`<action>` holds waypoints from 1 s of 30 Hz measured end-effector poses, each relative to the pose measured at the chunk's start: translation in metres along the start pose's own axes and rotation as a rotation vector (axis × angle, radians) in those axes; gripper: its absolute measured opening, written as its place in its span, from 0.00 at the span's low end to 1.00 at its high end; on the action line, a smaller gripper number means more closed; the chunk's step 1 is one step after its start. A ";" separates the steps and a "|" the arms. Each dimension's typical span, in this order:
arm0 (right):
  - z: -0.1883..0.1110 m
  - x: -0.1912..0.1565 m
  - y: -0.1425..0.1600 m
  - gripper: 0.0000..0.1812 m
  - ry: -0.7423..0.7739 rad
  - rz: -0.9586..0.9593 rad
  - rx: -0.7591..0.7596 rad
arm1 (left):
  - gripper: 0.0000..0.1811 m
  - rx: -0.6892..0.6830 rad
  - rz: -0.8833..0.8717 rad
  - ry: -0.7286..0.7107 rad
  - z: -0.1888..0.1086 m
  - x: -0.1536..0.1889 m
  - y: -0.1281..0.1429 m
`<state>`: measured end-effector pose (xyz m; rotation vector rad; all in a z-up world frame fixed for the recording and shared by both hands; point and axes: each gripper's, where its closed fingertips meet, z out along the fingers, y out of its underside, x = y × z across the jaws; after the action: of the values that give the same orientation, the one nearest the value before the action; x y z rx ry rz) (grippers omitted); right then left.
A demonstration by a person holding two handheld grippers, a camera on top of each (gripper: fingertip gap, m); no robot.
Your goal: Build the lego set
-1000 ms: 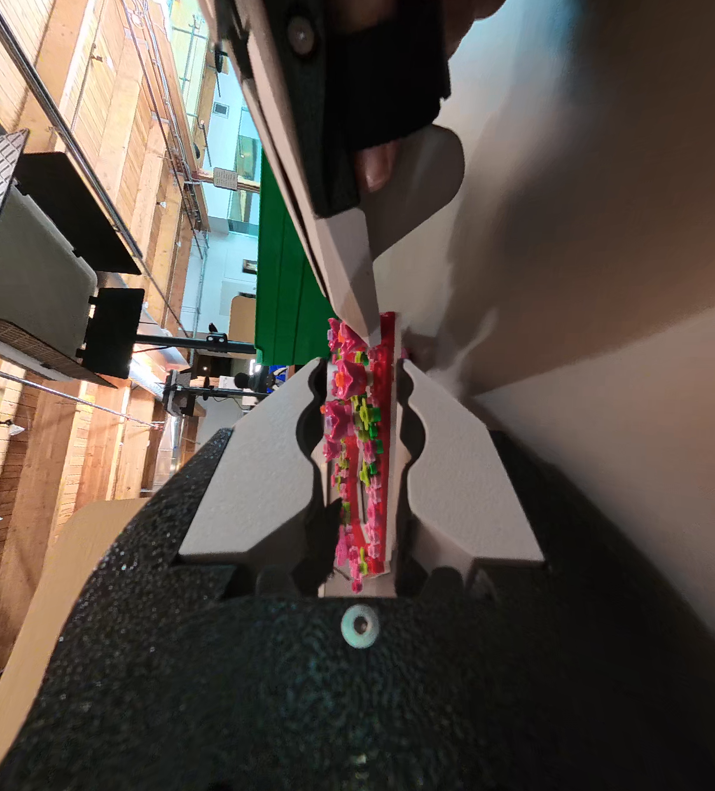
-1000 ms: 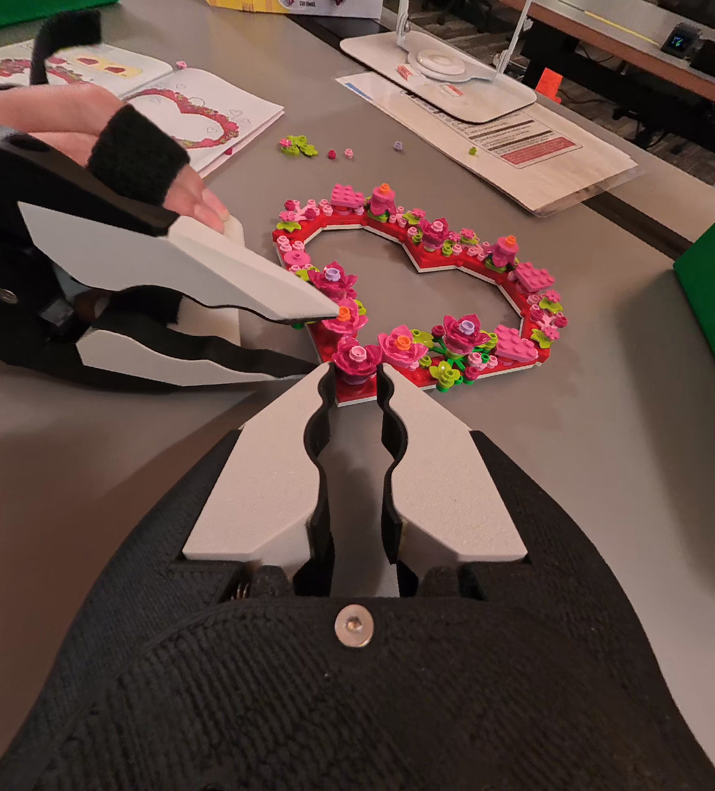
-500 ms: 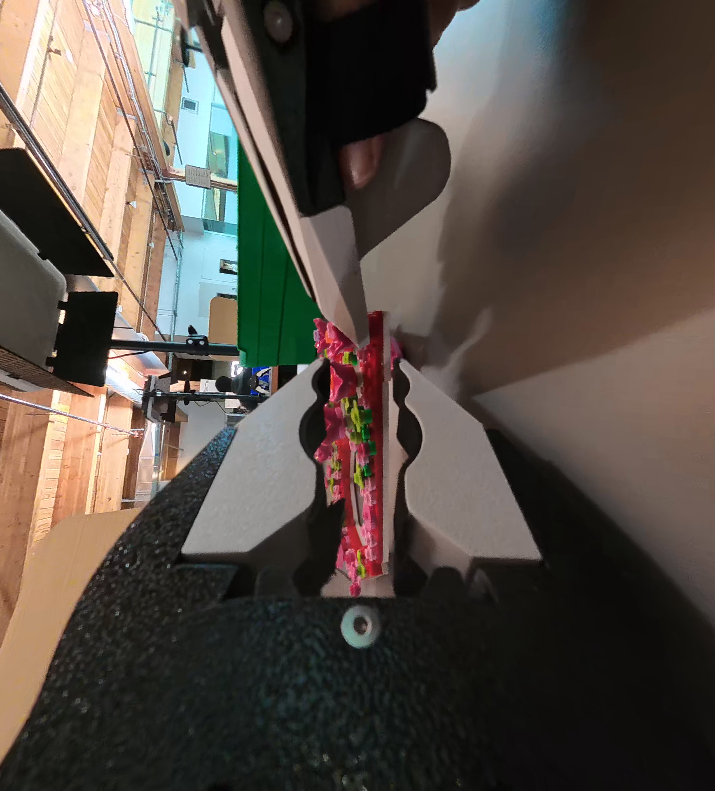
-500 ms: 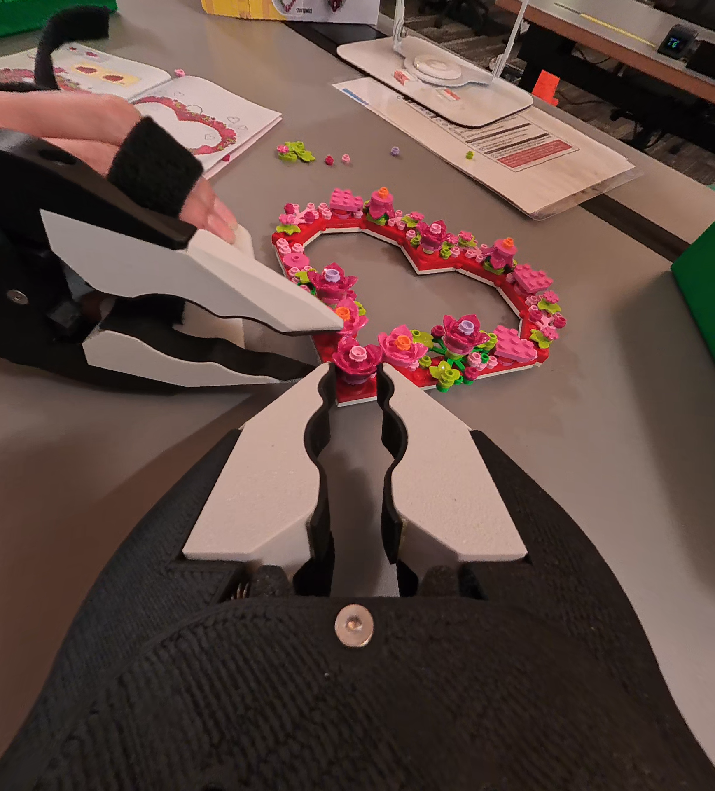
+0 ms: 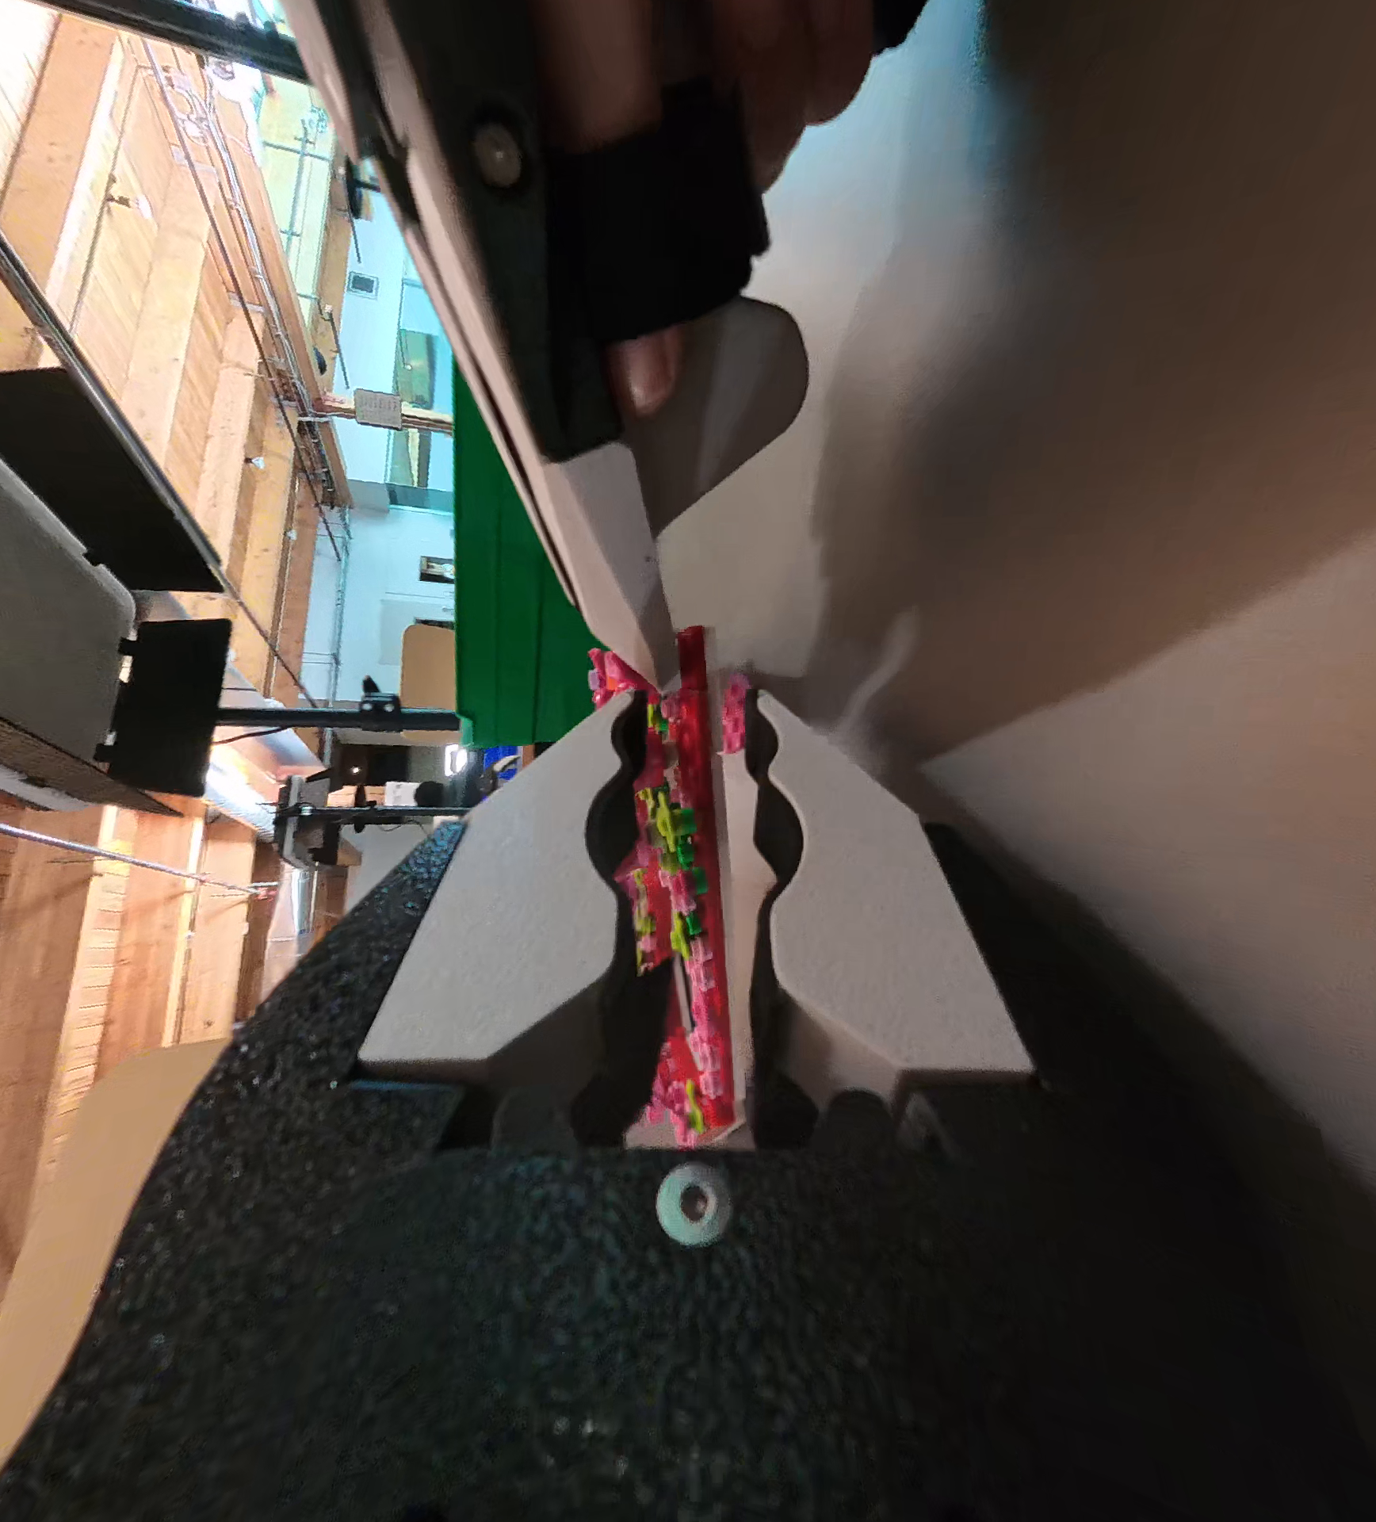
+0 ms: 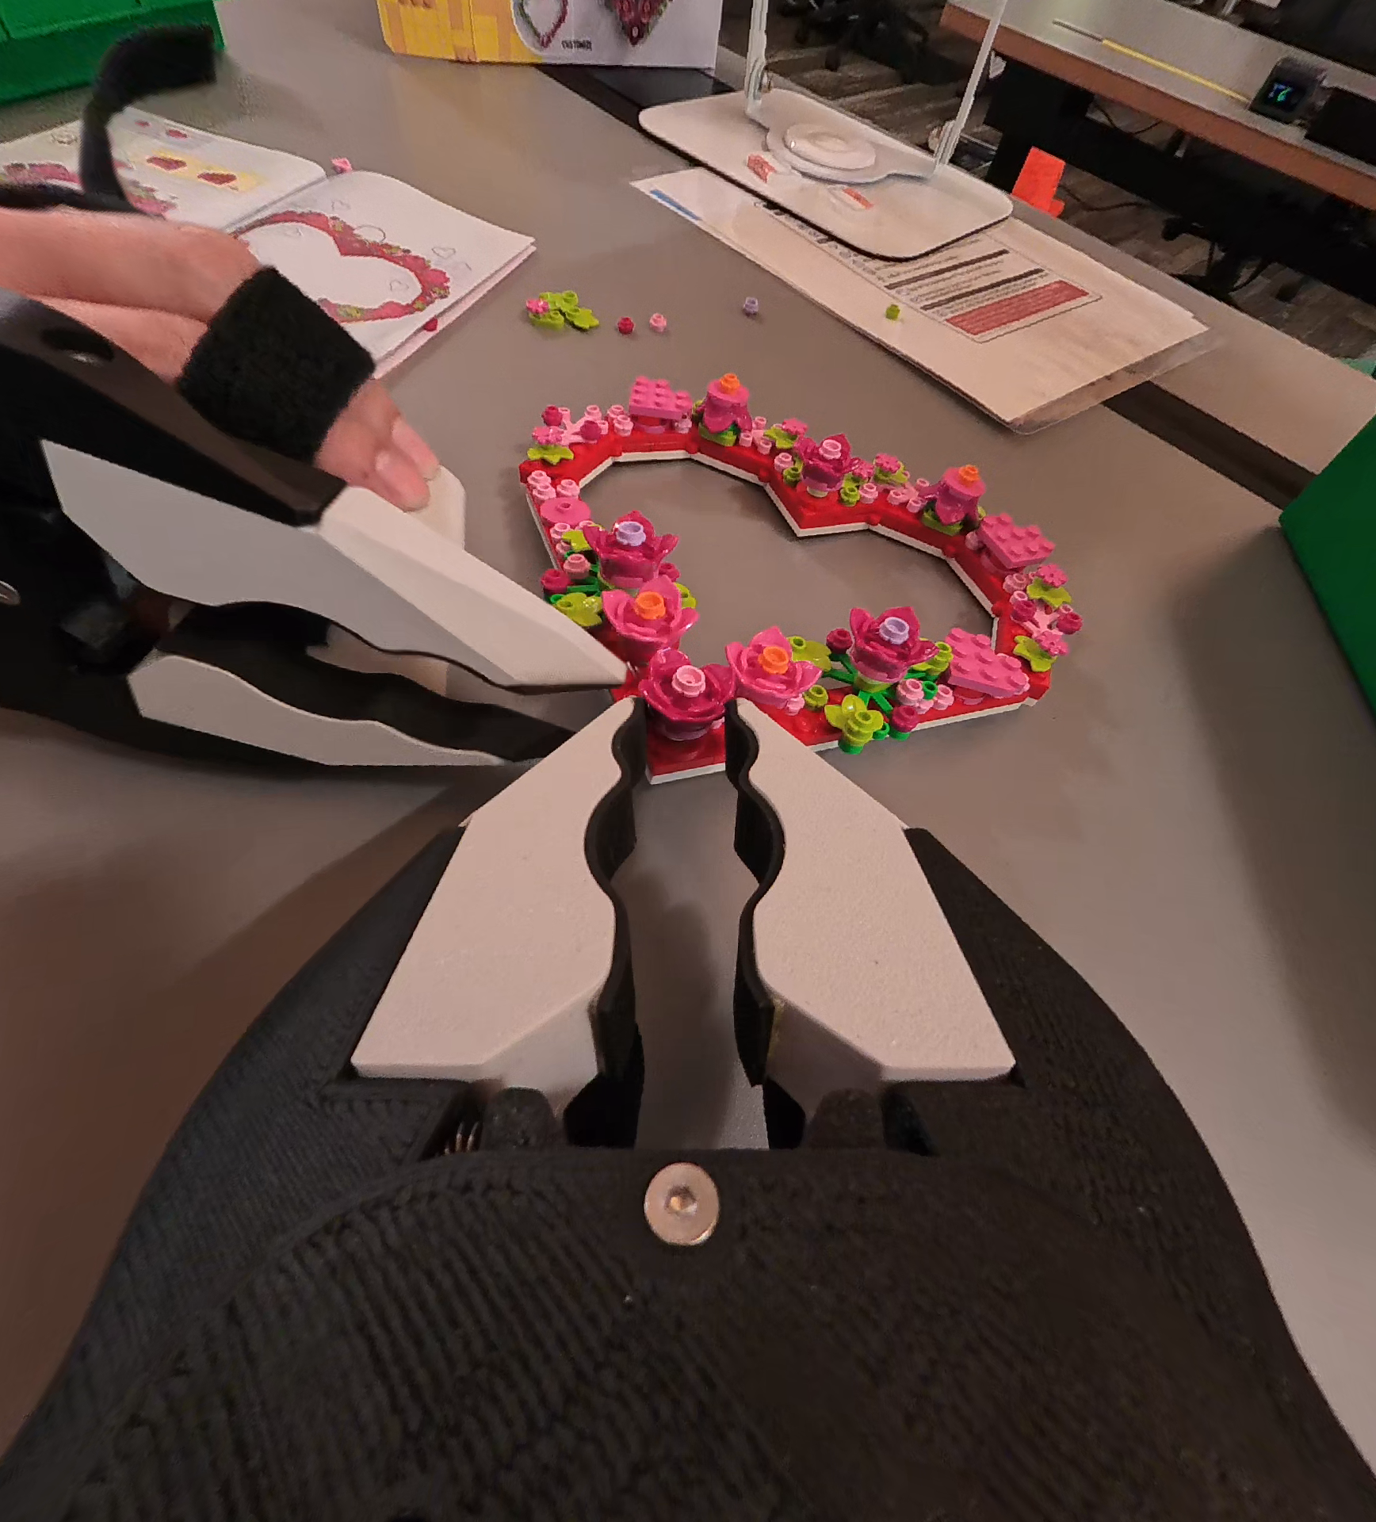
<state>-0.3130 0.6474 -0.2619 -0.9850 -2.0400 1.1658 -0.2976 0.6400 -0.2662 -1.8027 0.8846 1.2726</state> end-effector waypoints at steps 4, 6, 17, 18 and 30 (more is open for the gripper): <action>0.000 0.000 0.001 0.09 0.000 -0.004 -0.003 | 0.10 -0.038 0.036 -0.028 0.004 -0.002 0.007; 0.000 0.000 0.000 0.09 0.001 -0.005 -0.001 | 0.09 -0.041 0.046 -0.031 0.005 -0.002 0.008; 0.000 -0.001 -0.002 0.09 -0.003 0.000 0.010 | 0.05 -0.056 0.094 -0.032 0.008 -0.001 0.009; 0.000 -0.001 -0.003 0.09 -0.003 0.000 0.011 | 0.05 -0.058 0.100 -0.035 0.008 0.000 0.009; 0.001 -0.001 -0.001 0.09 0.002 -0.006 -0.001 | 0.05 -0.095 0.187 -0.066 0.009 0.001 0.012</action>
<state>-0.3140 0.6460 -0.2621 -0.9801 -2.0408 1.1602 -0.3120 0.6420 -0.2716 -1.7716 0.9891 1.5062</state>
